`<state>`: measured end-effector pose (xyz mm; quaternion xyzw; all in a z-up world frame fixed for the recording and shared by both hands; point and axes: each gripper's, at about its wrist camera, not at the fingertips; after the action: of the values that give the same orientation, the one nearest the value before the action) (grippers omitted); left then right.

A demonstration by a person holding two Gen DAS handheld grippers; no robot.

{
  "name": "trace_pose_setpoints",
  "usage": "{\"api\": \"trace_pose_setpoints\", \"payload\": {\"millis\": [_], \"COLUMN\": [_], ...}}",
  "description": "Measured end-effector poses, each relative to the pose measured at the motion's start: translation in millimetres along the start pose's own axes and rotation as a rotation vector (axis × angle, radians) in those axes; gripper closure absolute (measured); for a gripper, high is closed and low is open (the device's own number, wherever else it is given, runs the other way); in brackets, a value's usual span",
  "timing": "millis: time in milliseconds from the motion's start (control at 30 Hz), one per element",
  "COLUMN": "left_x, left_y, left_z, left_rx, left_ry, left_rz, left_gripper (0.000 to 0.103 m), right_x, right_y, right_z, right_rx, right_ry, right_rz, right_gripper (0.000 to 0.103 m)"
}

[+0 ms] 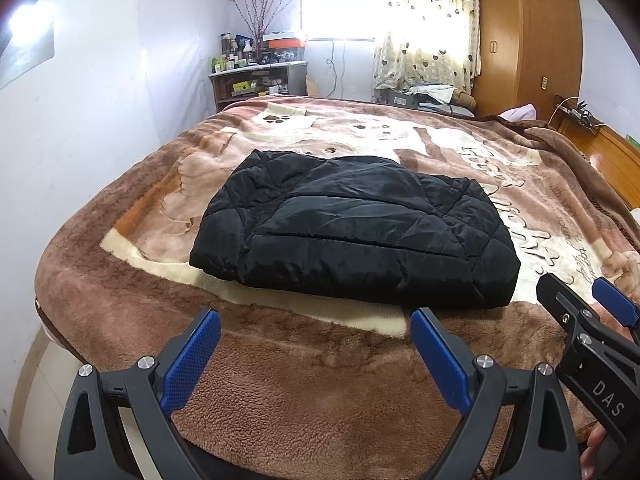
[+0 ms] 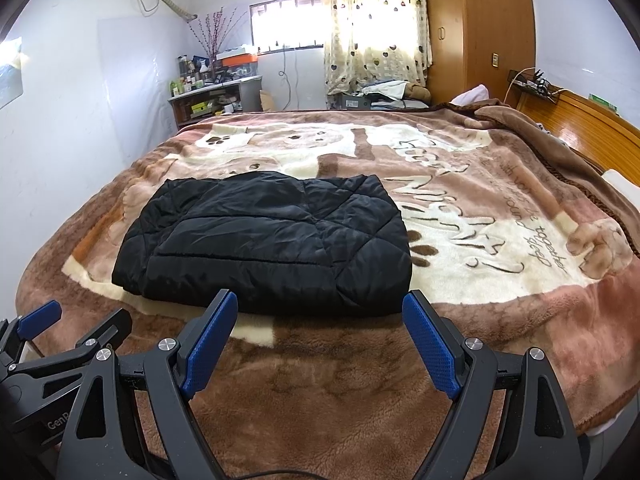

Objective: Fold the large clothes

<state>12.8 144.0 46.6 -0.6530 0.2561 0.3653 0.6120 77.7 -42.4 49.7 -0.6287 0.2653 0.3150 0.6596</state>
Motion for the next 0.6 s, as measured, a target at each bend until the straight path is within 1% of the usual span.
{"api": "trace_pose_setpoints", "payload": {"millis": [600], "left_x": [-0.8], "left_y": [1.0], "left_z": [0.5], "left_rx": [-0.008], "left_ry": [-0.008], "left_rz": [0.002], "left_gripper": [0.007], "right_x": [0.4], "right_y": [0.4], "right_z": [-1.6], "right_rx": [0.005], "right_ry": [0.002], "right_rz": [0.003], "right_gripper": [0.018]}}
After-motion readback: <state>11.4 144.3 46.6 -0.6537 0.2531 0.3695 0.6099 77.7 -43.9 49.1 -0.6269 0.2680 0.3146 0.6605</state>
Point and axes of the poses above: each gripper's, at about its wrist camera, not at the fingertips, and x roughly the way its jaws point, z to its left, y to its underside, and after that the axes turned 8 degrees about z, right-handed
